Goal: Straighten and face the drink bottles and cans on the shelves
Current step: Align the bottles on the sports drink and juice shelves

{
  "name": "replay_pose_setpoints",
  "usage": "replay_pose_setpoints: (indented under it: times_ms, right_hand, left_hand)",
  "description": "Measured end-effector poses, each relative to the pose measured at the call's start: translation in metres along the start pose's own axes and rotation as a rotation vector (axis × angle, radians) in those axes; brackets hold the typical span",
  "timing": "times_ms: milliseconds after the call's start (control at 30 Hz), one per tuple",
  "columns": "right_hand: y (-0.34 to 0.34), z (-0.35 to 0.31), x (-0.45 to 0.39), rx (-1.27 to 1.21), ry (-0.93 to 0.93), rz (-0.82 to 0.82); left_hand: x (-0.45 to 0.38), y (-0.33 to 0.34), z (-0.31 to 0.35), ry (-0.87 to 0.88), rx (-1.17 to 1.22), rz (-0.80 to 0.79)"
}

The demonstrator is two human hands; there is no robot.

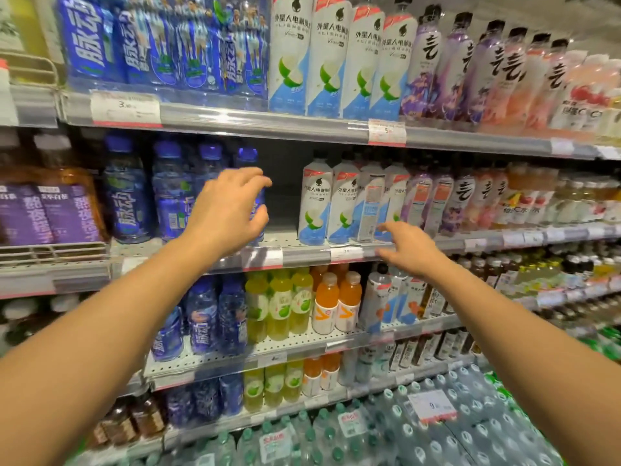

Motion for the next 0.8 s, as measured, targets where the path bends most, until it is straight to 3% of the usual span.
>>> replay_pose_setpoints:
  times_ms: [200,367,567,800]
  right_hand:
    - [0.085,-0.001,0.011,-0.087,-0.102,-0.296]
    - [0.16,-0.044,-0.007,-0.231,-0.306,-0.398]
    - [0.214,-0.115,-0.033,-0.351,-0.492,-0.392]
    - [0.255,-0.184,-0.068,-0.157,-0.423,-0.463]
  left_hand:
    - [0.067,0.064,-0.001,-0.152,0.062,-0.445]
    - [0.125,0.116,-0.024,-0.352,-0.043,-0.729]
    - [0.174,0.126,-0.042,-0.527,-0.106,-0.78]
    - [0.217,0.126,-0.071,-0.604,-0.073,-0.776]
Point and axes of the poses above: each hand's wrist, its own x-axis away from the middle knuckle, its own y-axis out of the palm, z = x × y, the point moved 3 cm from there along -x, towards the middle knuckle, and after that the axes turned 10 degrees about -x, right-handed, at the moved point
